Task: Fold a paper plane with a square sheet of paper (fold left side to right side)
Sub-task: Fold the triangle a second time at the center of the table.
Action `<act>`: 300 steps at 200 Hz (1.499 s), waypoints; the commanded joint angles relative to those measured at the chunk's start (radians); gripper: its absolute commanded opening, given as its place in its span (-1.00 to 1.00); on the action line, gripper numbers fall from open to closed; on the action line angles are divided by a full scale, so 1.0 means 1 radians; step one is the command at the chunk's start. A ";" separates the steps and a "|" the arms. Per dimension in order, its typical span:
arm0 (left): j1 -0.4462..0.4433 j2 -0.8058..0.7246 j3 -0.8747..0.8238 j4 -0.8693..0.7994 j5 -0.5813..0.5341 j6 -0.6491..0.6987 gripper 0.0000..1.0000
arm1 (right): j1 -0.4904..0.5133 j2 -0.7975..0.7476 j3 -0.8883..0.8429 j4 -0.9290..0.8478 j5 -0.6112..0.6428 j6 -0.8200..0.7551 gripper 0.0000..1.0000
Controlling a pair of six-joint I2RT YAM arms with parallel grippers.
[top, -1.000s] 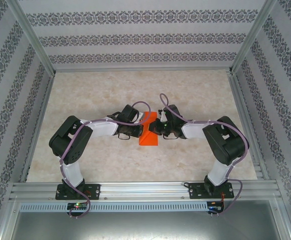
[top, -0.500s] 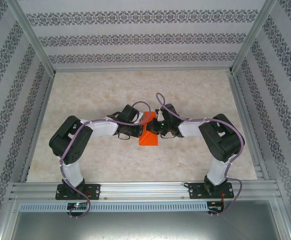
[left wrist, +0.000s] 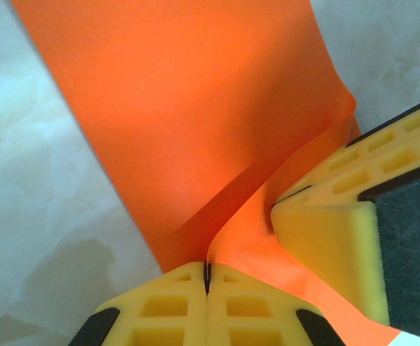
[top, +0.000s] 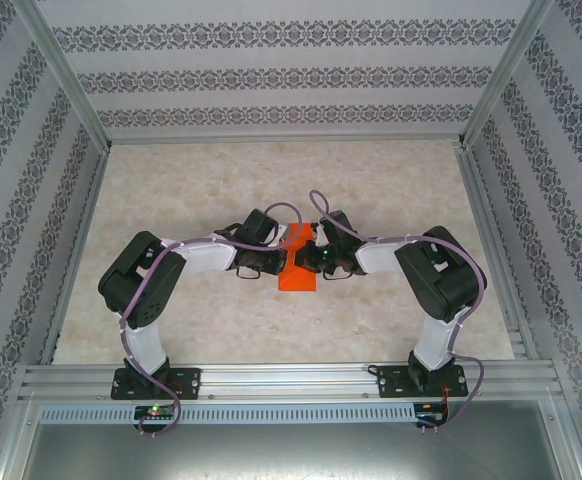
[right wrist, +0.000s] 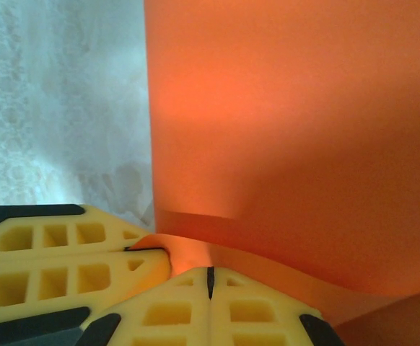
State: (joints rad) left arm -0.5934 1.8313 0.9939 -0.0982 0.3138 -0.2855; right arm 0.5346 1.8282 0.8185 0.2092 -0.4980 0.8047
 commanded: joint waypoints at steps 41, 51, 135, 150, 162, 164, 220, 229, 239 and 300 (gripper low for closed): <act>0.013 0.010 0.017 -0.055 -0.002 0.025 -1.00 | -0.001 0.014 -0.015 -0.074 0.062 -0.056 -1.00; 0.012 -0.001 0.017 -0.057 0.002 0.021 -0.92 | -0.001 0.016 -0.021 -0.074 0.062 -0.055 -1.00; 0.014 -0.197 0.003 -0.131 -0.004 -0.023 -0.39 | -0.001 0.032 -0.032 -0.063 0.058 -0.052 -1.00; 0.012 -0.226 -0.022 -0.110 0.086 -0.050 -0.42 | -0.001 0.031 -0.030 -0.066 0.059 -0.052 -1.00; 0.011 -0.234 -0.042 -0.078 0.181 -0.081 -0.44 | -0.001 0.031 -0.030 -0.067 0.062 -0.053 -1.00; 0.010 -0.234 -0.046 -0.070 0.195 -0.087 -0.45 | 0.000 0.031 -0.030 -0.067 0.062 -0.053 -1.00; 0.001 -0.159 -0.081 0.074 0.459 -0.209 -0.50 | -0.001 0.034 -0.027 -0.073 0.059 -0.056 -1.00; 0.002 -0.139 -0.077 0.064 0.457 -0.206 -0.51 | -0.001 0.033 -0.026 -0.075 0.061 -0.056 -1.00; 0.002 -0.120 -0.073 0.056 0.458 -0.200 -0.53 | -0.001 0.032 -0.026 -0.076 0.060 -0.058 -1.00; 0.003 -0.047 -0.085 0.059 0.412 -0.186 -0.56 | -0.001 0.025 -0.025 -0.096 0.065 -0.065 -1.00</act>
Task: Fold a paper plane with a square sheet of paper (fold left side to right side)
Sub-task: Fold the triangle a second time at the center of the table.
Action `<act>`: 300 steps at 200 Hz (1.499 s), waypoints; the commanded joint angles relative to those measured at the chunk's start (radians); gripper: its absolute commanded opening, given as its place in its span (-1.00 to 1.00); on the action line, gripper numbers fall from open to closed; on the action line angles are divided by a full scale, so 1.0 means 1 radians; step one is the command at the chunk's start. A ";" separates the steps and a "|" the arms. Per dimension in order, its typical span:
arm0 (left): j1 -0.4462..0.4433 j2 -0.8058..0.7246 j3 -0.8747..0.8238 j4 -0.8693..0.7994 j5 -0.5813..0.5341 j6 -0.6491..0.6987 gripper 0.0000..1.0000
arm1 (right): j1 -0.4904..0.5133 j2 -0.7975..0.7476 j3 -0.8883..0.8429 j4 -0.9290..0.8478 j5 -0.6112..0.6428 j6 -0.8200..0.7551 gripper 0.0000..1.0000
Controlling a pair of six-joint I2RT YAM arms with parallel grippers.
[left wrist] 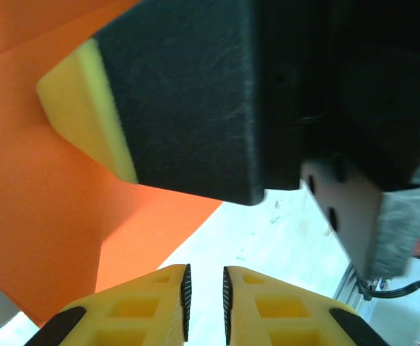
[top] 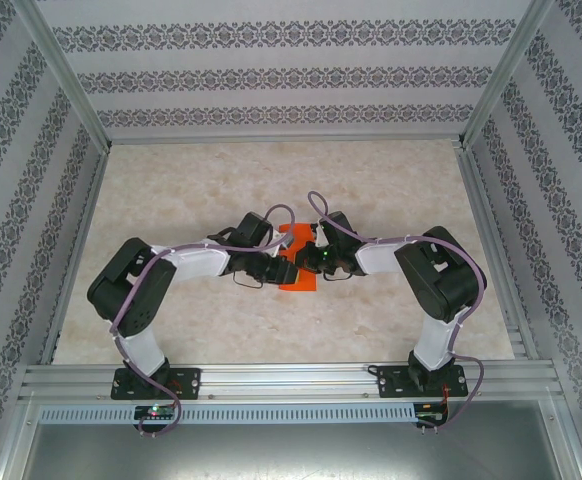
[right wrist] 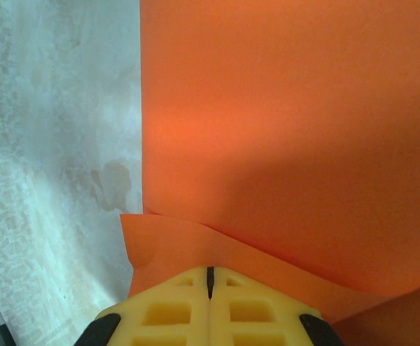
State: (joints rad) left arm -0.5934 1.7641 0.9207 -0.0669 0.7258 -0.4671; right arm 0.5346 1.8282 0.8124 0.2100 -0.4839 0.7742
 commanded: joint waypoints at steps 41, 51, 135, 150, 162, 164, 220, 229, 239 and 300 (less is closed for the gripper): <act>0.004 0.043 -0.017 -0.001 -0.033 0.021 -0.57 | -0.001 0.025 -0.014 -0.107 0.054 -0.039 -1.00; 0.004 0.047 -0.018 -0.010 -0.043 0.026 -0.58 | -0.001 0.025 -0.013 -0.112 0.055 -0.042 -1.00; 0.014 0.045 -0.056 0.012 -0.079 0.013 -0.61 | 0.000 0.025 -0.008 -0.129 0.061 -0.051 -1.00; 0.017 0.038 -0.064 0.017 -0.085 0.010 -0.62 | -0.001 0.025 -0.008 -0.131 0.062 -0.053 -1.00; 0.019 0.033 -0.069 0.018 -0.089 0.008 -0.62 | -0.002 0.025 -0.007 -0.134 0.062 -0.054 -1.00; 0.020 0.031 -0.070 0.018 -0.088 0.008 -0.62 | -0.002 0.025 -0.007 -0.134 0.062 -0.055 -1.00; 0.037 -0.020 -0.132 0.052 -0.071 -0.027 -0.66 | -0.005 0.020 -0.007 -0.143 0.067 -0.060 -1.00; 0.038 -0.044 -0.144 0.063 -0.061 -0.033 -0.66 | -0.005 0.019 -0.008 -0.143 0.065 -0.061 -1.00; 0.038 -0.072 -0.152 0.070 -0.048 -0.037 -0.66 | -0.005 0.019 -0.007 -0.143 0.064 -0.059 -1.00; 0.040 -0.094 -0.136 0.065 -0.052 -0.044 -0.64 | -0.003 0.017 -0.005 -0.141 0.061 -0.058 -1.00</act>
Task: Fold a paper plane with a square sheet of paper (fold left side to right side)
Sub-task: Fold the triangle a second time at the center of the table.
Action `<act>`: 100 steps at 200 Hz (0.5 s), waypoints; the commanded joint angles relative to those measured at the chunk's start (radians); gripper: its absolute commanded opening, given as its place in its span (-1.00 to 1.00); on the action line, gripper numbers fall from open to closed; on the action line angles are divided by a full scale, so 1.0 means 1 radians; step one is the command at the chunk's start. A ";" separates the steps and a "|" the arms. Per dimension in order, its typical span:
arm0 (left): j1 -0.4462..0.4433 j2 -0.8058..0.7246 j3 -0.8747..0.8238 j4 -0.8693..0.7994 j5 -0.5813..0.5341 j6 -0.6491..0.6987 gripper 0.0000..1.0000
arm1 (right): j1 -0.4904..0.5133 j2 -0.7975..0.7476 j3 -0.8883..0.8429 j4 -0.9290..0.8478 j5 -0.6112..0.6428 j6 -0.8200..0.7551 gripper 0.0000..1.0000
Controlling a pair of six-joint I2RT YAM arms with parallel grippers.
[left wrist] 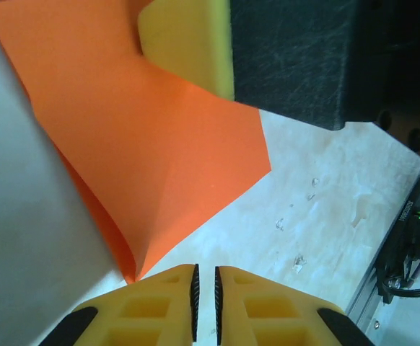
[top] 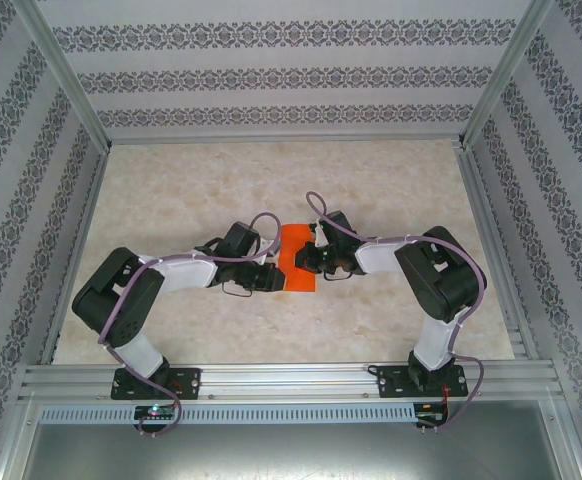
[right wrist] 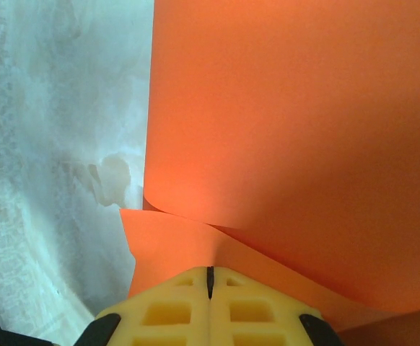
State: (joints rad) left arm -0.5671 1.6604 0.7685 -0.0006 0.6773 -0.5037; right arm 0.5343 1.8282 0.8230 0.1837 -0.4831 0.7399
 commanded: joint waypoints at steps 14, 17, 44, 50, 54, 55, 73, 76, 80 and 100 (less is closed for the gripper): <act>0.013 0.034 0.026 -0.006 -0.025 -0.005 -0.63 | -0.003 0.016 -0.017 -0.114 0.060 -0.023 -1.00; 0.013 0.038 0.028 -0.007 -0.029 -0.006 -0.63 | -0.003 0.016 -0.019 -0.114 0.061 -0.023 -1.00; 0.013 0.075 0.041 -0.013 -0.077 -0.007 -0.64 | -0.002 0.010 -0.021 -0.114 0.060 -0.022 -1.00; 0.013 0.082 0.042 -0.015 -0.085 -0.008 -0.64 | -0.003 0.008 -0.021 -0.114 0.060 -0.021 -1.00; 0.013 0.086 0.043 -0.016 -0.092 -0.009 -0.65 | -0.002 0.008 -0.021 -0.114 0.060 -0.023 -1.00; 0.013 0.086 0.043 -0.016 -0.094 -0.009 -0.65 | -0.002 0.007 -0.021 -0.114 0.060 -0.023 -1.00; 0.014 0.090 0.038 -0.018 -0.124 -0.015 -0.69 | -0.002 0.003 -0.023 -0.113 0.060 -0.025 -1.00; 0.014 0.089 0.037 -0.018 -0.129 -0.016 -0.70 | -0.001 0.002 -0.022 -0.113 0.058 -0.026 -1.00; 0.014 0.088 0.035 -0.018 -0.134 -0.018 -0.70 | -0.001 0.002 -0.022 -0.114 0.059 -0.026 -1.00; 0.015 0.088 0.028 -0.031 -0.153 -0.021 -0.73 | -0.003 -0.011 -0.023 -0.104 0.054 -0.032 -1.00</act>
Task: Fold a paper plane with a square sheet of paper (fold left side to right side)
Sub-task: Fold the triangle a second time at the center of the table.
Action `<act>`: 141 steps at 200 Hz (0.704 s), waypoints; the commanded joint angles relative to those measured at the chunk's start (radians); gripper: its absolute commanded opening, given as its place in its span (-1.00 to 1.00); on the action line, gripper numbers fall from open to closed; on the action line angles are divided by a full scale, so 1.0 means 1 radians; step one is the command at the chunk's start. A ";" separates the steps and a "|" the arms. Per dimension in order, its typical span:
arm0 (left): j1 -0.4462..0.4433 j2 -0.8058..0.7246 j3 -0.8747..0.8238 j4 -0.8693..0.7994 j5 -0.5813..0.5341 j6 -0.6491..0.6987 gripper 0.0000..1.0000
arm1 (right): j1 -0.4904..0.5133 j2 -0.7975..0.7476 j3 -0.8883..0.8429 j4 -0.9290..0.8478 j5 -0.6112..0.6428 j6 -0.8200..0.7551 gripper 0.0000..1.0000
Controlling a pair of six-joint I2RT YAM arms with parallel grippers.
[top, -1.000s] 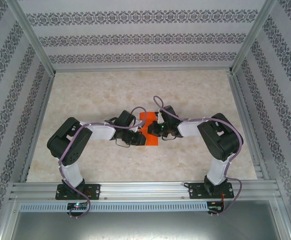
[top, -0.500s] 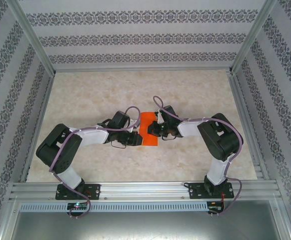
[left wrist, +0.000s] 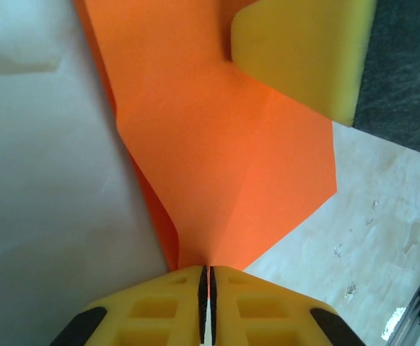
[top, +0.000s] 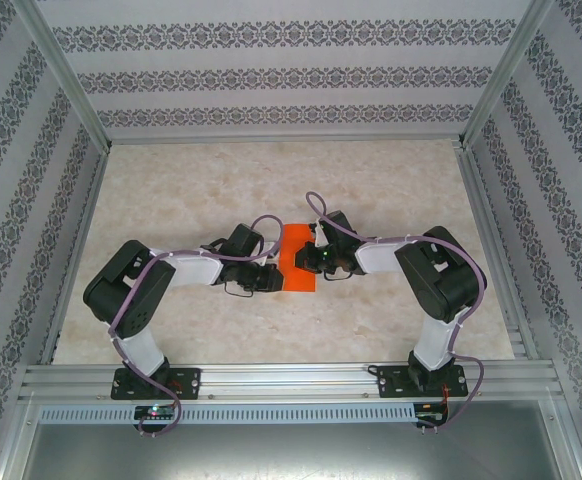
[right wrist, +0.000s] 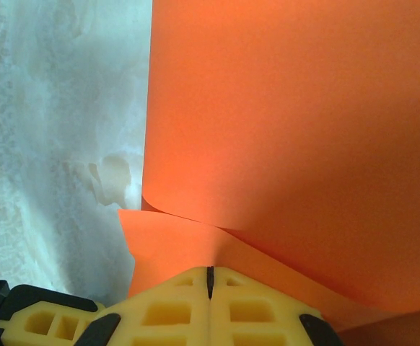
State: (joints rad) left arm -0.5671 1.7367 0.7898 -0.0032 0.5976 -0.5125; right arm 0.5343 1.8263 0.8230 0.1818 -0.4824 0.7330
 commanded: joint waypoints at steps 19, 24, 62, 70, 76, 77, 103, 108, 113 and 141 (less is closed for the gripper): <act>0.015 0.019 -0.002 -0.033 -0.080 -0.014 -0.78 | -0.008 -0.043 -0.026 -0.086 0.042 -0.033 -1.00; 0.015 0.020 -0.007 -0.031 -0.079 -0.013 -0.79 | -0.008 -0.054 -0.026 -0.083 0.040 -0.035 -1.00; 0.013 0.021 -0.011 -0.043 -0.087 -0.004 -0.81 | 0.028 -0.139 -0.025 -0.125 0.051 -0.061 -1.00; 0.013 0.021 -0.012 -0.044 -0.086 -0.002 -0.82 | 0.047 -0.146 -0.027 -0.132 0.058 -0.061 -1.00; 0.013 0.021 -0.011 -0.044 -0.087 -0.001 -0.82 | 0.062 -0.151 -0.031 -0.133 0.063 -0.059 -1.00; 0.013 0.021 -0.011 -0.044 -0.087 -0.001 -0.82 | 0.064 -0.151 -0.032 -0.132 0.064 -0.059 -1.00; 0.013 0.018 -0.015 -0.046 -0.088 0.001 -0.82 | 0.112 -0.155 -0.047 -0.115 0.096 -0.049 -1.00; 0.013 0.018 -0.015 -0.047 -0.088 0.002 -0.82 | 0.117 -0.151 -0.047 -0.108 0.096 -0.047 -1.00; 0.013 0.017 -0.015 -0.047 -0.088 0.002 -0.83 | 0.120 -0.143 -0.046 -0.103 0.097 -0.045 -1.00; 0.013 0.018 -0.012 -0.049 -0.088 0.005 -0.83 | 0.139 -0.100 -0.022 -0.088 0.095 -0.039 -1.00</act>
State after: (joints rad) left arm -0.5671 1.7367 0.7898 -0.0029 0.5861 -0.5209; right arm 0.6628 1.6901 0.7898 0.0849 -0.4152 0.6998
